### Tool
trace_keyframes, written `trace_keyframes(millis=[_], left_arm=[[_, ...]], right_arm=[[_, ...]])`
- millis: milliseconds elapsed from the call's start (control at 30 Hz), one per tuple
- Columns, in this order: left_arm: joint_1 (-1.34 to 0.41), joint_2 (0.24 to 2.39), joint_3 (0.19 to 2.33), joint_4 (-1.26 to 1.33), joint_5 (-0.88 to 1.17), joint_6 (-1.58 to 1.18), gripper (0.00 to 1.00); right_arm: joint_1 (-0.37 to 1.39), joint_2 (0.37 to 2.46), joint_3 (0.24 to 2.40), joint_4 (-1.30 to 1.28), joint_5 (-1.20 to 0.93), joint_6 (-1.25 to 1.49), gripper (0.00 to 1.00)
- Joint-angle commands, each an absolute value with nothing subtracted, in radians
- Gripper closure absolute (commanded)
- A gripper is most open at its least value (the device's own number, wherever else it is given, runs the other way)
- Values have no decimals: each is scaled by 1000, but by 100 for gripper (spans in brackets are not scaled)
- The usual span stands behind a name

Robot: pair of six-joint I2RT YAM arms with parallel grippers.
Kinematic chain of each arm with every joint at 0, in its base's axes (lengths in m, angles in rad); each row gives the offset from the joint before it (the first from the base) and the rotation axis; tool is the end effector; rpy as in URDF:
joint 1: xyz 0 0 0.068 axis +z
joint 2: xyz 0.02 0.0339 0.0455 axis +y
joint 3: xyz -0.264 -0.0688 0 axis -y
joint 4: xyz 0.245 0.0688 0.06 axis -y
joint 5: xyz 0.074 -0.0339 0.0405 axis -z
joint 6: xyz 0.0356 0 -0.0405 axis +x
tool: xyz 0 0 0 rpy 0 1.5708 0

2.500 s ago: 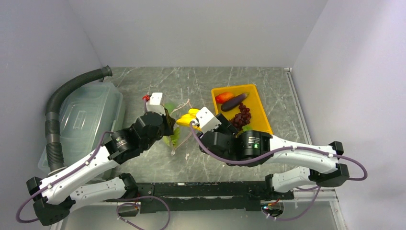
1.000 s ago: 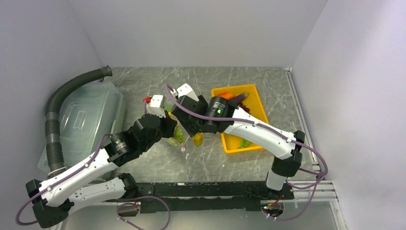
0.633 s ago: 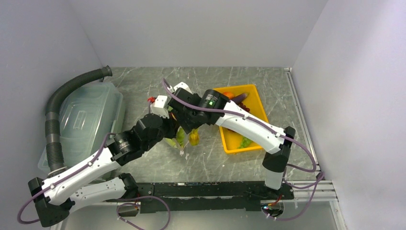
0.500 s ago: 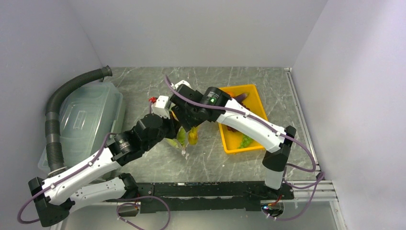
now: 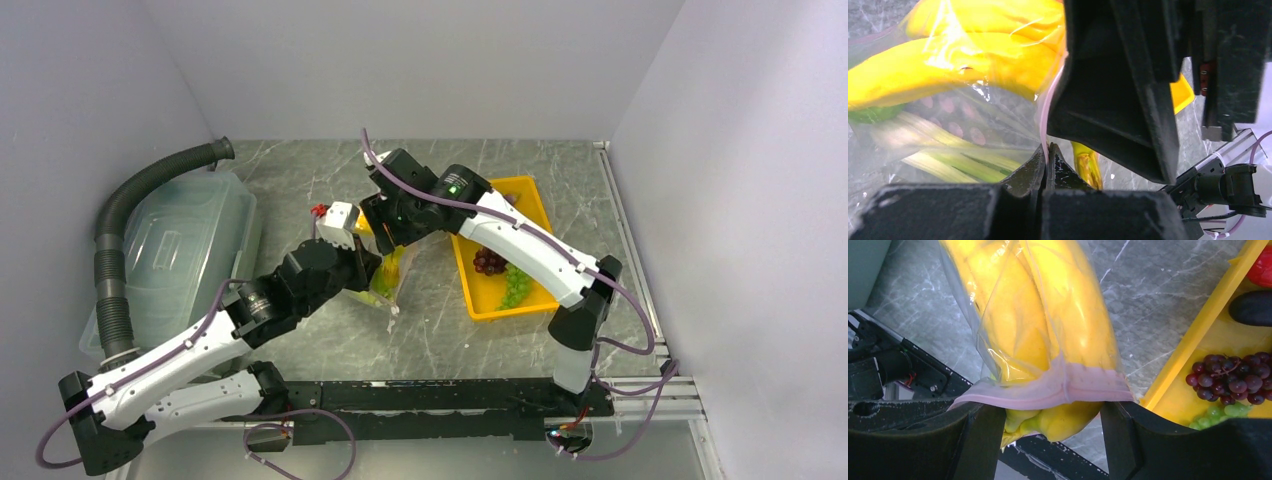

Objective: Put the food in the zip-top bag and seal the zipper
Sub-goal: Place the fake fruit in the zipper food storage bag.

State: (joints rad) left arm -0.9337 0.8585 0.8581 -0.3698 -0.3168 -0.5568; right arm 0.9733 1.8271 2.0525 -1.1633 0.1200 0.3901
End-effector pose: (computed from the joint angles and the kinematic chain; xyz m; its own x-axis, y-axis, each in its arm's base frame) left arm 0.1237 -0.1485 0.3342 -0.4951 -0.1752 -0.8510 0.3880 0.8318 -0.3970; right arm 0.2156 0.3093 0.3939 -0.7165 -0.3819 -0.5837 -0.5498 0.8242 0.1357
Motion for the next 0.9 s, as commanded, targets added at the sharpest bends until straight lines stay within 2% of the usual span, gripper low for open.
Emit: trace_keyframes(millis=[0,167,333,533,867], left_arm=[[-937,836,859,-322,-270,-532,100],[-937,822,862,-332,-267,-534,100],[-937,819,872,-355,-289,-540,100],[-938,830,882,-366,-309,-550,100],[-937,876,905,-382,-351,-570,100]], right_arm=[[962,1814,2031,-1014,121,416,60],[960,1791,1970,-958,155,430,34],[960,1750,1920,-912,163,437,23],[960,1710,1884,-897,152,439,1],[962,1497,1718,-851,181,422,0]])
